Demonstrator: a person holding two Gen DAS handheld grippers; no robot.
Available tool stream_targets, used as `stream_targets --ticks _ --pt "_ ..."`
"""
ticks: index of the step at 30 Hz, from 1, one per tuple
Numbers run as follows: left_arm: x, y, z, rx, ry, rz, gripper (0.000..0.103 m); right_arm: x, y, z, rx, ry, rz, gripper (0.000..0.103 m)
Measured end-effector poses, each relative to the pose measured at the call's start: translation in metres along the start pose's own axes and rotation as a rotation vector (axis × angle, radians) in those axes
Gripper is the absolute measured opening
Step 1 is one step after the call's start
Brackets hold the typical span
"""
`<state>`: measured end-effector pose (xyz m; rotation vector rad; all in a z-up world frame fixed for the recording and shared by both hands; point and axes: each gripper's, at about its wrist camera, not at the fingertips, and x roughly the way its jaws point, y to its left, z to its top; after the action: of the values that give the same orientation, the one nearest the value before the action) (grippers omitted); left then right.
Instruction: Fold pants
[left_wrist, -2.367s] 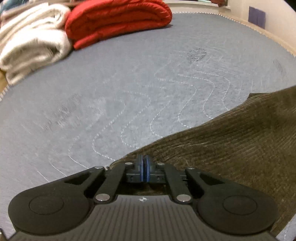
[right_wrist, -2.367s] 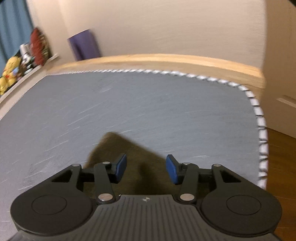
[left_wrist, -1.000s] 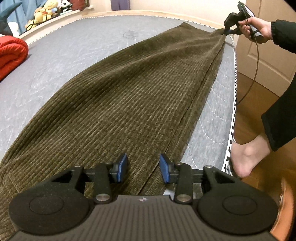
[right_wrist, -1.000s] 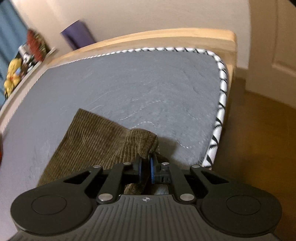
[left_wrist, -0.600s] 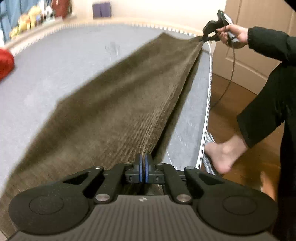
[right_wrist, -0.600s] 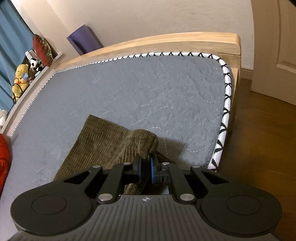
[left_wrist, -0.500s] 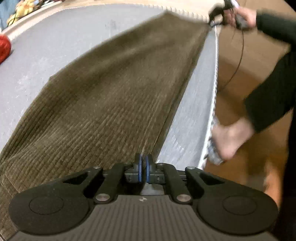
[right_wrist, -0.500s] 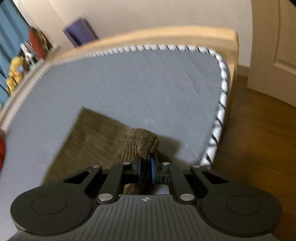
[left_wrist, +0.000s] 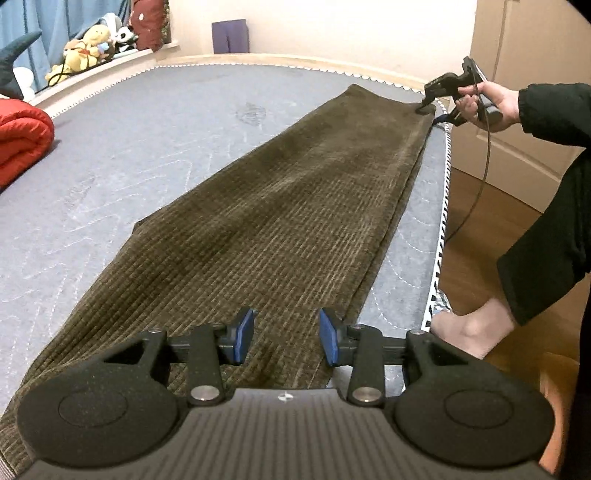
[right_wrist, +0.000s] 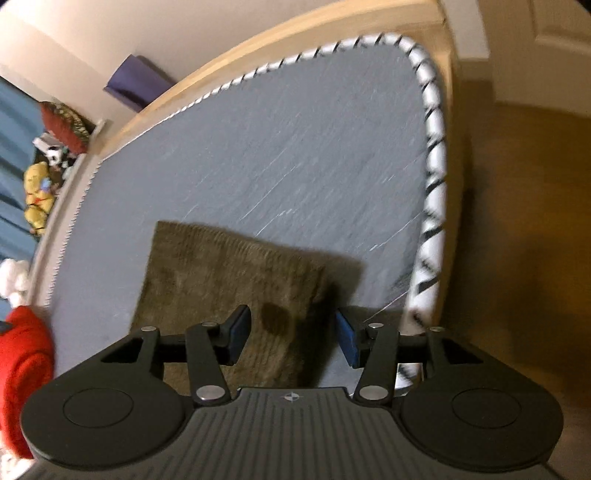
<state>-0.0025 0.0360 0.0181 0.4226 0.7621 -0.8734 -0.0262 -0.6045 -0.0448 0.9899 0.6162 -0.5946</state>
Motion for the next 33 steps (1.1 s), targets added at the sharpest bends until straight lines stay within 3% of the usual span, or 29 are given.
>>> stream_targets --ticks 6,8,12,14,16,19,23,24,27,29,30,33 --pt "-0.009 0.013 0.006 -0.080 -0.049 0.053 0.043 0.004 0.006 -0.007 0.004 -0.058 -0.029 0.050" --pt "-0.012 0.023 0.008 -0.147 -0.072 0.080 0.045 0.004 0.007 -0.008 0.000 -0.078 -0.058 0.028" --pt "-0.025 0.050 0.010 -0.312 -0.127 0.165 0.046 -0.007 0.020 -0.011 0.005 -0.120 -0.057 0.018" --pt "-0.034 0.065 0.010 -0.391 -0.160 0.216 0.046 -0.025 0.048 -0.014 -0.070 -0.179 -0.049 0.017" --pt "-0.044 0.080 0.009 -0.473 -0.187 0.260 0.046 -0.050 0.090 -0.026 -0.218 -0.250 -0.035 0.017" --pt "-0.055 0.099 0.008 -0.562 -0.212 0.311 0.046 -0.098 0.170 -0.072 -0.578 -0.354 0.011 0.016" --pt "-0.063 0.111 0.008 -0.610 -0.212 0.351 0.046 -0.150 0.247 -0.192 -1.058 -0.435 0.185 0.017" --pt "-0.064 0.111 0.008 -0.612 -0.210 0.355 0.046 -0.159 0.260 -0.237 -1.194 -0.431 0.251 0.017" --pt "-0.062 0.107 0.009 -0.615 -0.185 0.351 0.046 -0.162 0.272 -0.347 -1.482 -0.333 0.401 0.017" --pt "-0.063 0.106 0.012 -0.621 -0.168 0.334 0.049 -0.140 0.265 -0.421 -1.674 -0.116 0.473 0.021" --pt "-0.064 0.104 0.013 -0.625 -0.163 0.326 0.056 -0.130 0.260 -0.448 -1.749 -0.016 0.475 0.021" --pt "-0.070 0.098 0.018 -0.632 -0.163 0.317 0.068 -0.107 0.242 -0.493 -1.810 0.257 0.479 0.023"
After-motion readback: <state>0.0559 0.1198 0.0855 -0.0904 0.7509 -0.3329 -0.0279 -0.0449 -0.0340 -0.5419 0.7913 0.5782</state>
